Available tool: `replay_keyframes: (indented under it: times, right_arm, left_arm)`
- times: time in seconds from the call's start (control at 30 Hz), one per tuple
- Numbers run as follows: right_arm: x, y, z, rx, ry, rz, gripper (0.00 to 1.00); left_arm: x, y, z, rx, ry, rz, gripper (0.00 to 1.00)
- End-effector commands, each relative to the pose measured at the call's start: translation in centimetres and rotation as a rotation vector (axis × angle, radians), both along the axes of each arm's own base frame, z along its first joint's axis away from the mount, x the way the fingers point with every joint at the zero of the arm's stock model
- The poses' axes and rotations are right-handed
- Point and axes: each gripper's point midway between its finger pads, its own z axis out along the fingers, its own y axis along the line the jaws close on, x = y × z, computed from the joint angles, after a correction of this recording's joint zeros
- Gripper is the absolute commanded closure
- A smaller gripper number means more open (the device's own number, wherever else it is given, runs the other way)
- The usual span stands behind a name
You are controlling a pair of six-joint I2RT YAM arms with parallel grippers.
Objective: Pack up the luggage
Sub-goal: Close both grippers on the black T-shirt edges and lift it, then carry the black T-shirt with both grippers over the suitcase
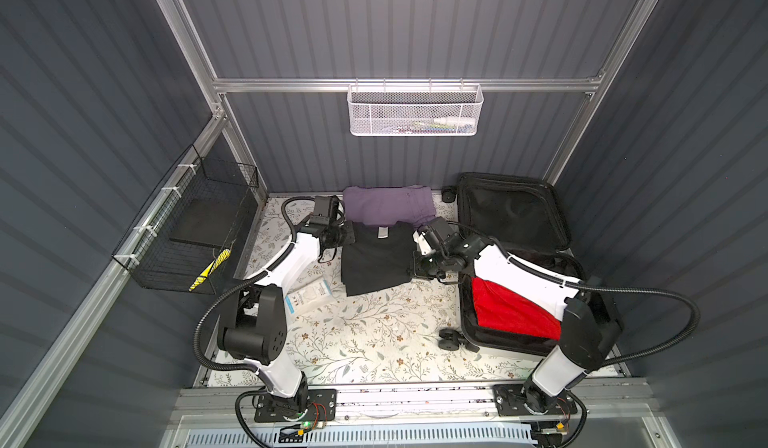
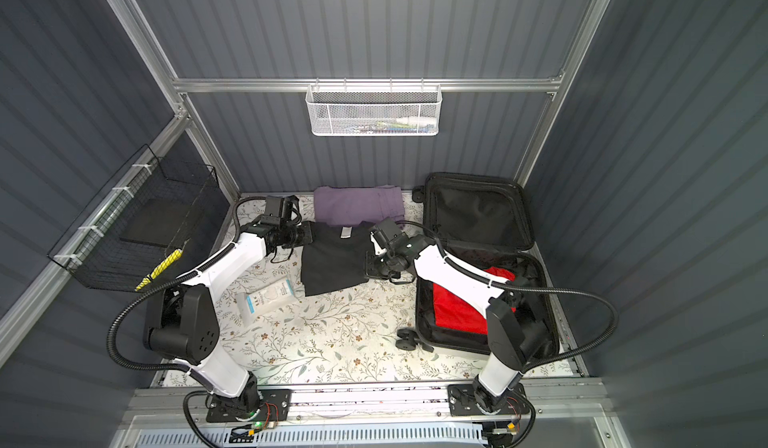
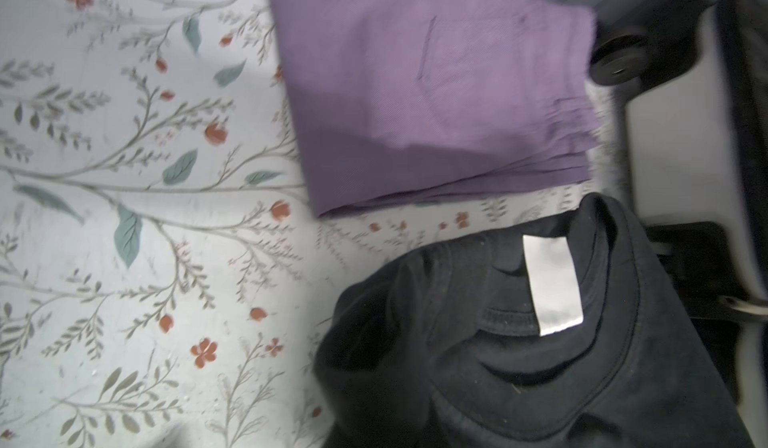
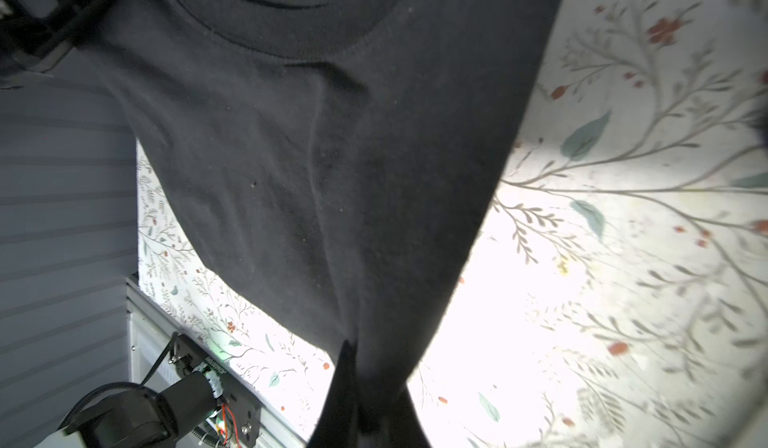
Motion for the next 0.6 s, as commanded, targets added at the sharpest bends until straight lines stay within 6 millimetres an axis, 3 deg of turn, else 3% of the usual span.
replay_keyframes:
  times: [0.0,0.03,0.07,0.23,0.57]
  right_arm:
    - [-0.8,-3.0,1.9,-0.04,-0.026,-0.026,1.0]
    - [-1.0,-3.9,2.4,-0.041,-0.037,-0.038,1.0]
    - [-1.2,-4.9,3.0,-0.043,-0.046,-0.052,1.0]
    - [-2.5,-10.5,4.9,-0.035,-0.078,-0.149,1.0]
    - [-5.6,-22.5,7.5,-0.041,-0.124,-0.413,1.0]
  left_arm:
    - [-0.3,-3.2,4.3,-0.041,-0.067,-0.049,1.0]
    - [-0.7,-4.2,4.5,-0.042,-0.069,-0.063,1.0]
    - [-0.4,-5.5,6.6,-0.062,-0.11,-0.076,1.0]
    - [-1.0,-10.4,9.7,-0.145,-0.155,-0.134,1.0]
    - [-2.3,-23.2,13.3,-0.215,-0.205,-0.316,1.0]
